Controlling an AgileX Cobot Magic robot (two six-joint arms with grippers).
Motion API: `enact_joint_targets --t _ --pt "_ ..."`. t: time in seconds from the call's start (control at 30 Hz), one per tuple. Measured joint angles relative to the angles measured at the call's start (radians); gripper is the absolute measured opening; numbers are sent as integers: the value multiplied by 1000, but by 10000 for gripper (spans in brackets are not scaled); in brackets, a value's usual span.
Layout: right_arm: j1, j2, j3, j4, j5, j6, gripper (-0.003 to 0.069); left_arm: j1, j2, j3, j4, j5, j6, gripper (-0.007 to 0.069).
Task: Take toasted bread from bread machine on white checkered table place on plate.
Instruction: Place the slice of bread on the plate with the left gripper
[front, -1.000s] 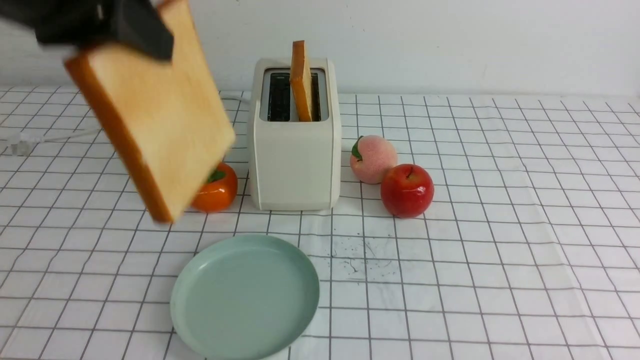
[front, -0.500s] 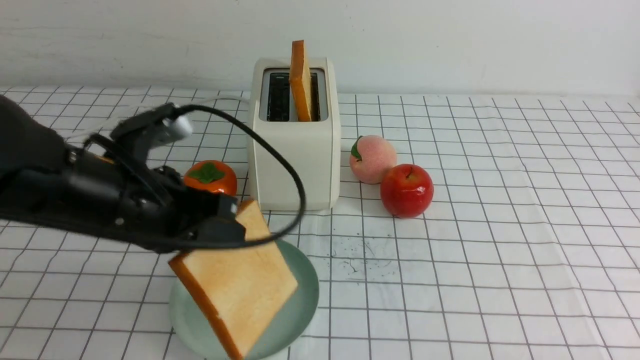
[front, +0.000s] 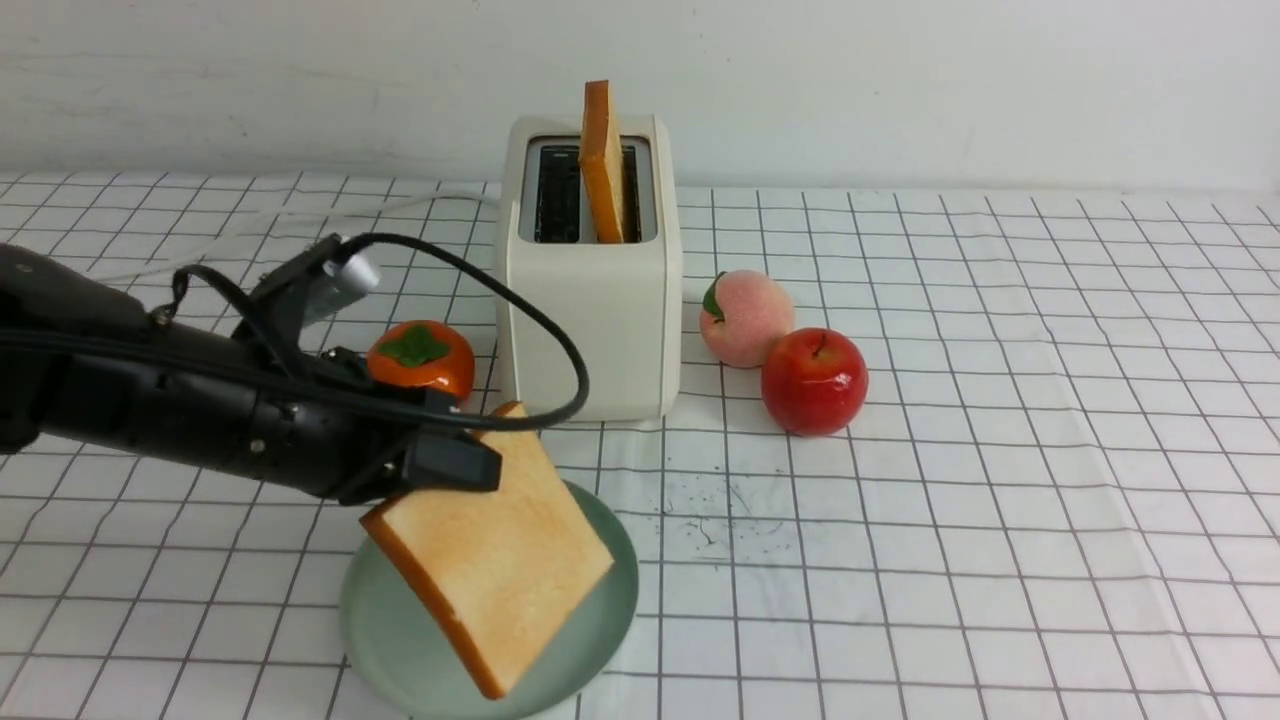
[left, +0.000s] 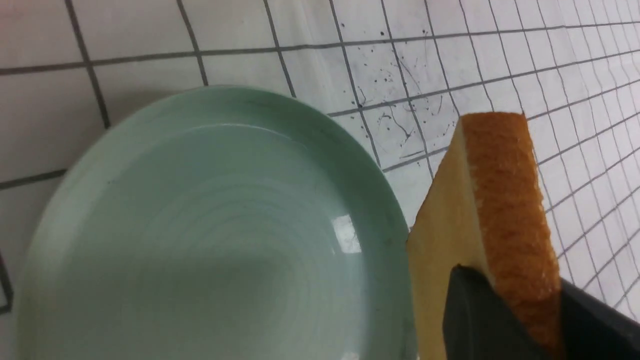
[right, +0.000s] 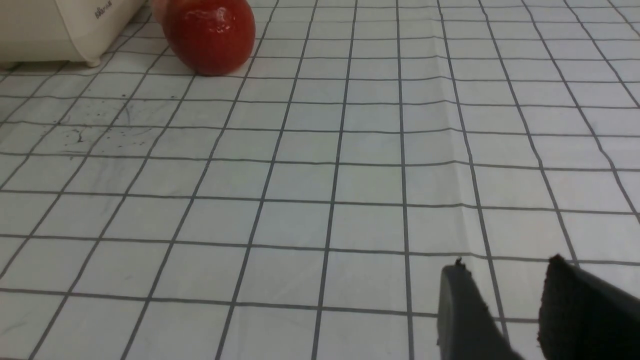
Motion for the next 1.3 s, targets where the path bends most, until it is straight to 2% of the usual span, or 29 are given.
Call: enact_joint_targets --t 0.27,0.57,1.0,1.1,1.2,1.23,1.3 --pt "0 0 0 0 0 0 240 -11 55 0 -18 -114 10 95" --pt "0 0 0 0 0 1 240 -11 72 0 -108 -67 84 95" --pt "0 0 0 0 0 1 240 -11 136 0 -111 -91 115 97" --pt "0 0 0 0 0 1 240 -11 136 0 -94 -91 119 139" --pt "0 0 0 0 0 1 240 -11 136 0 -49 -91 119 234" --pt "0 0 0 0 0 1 240 -11 136 0 -46 -91 119 242" --pt "0 0 0 0 0 1 240 -11 136 0 -19 -90 119 330"
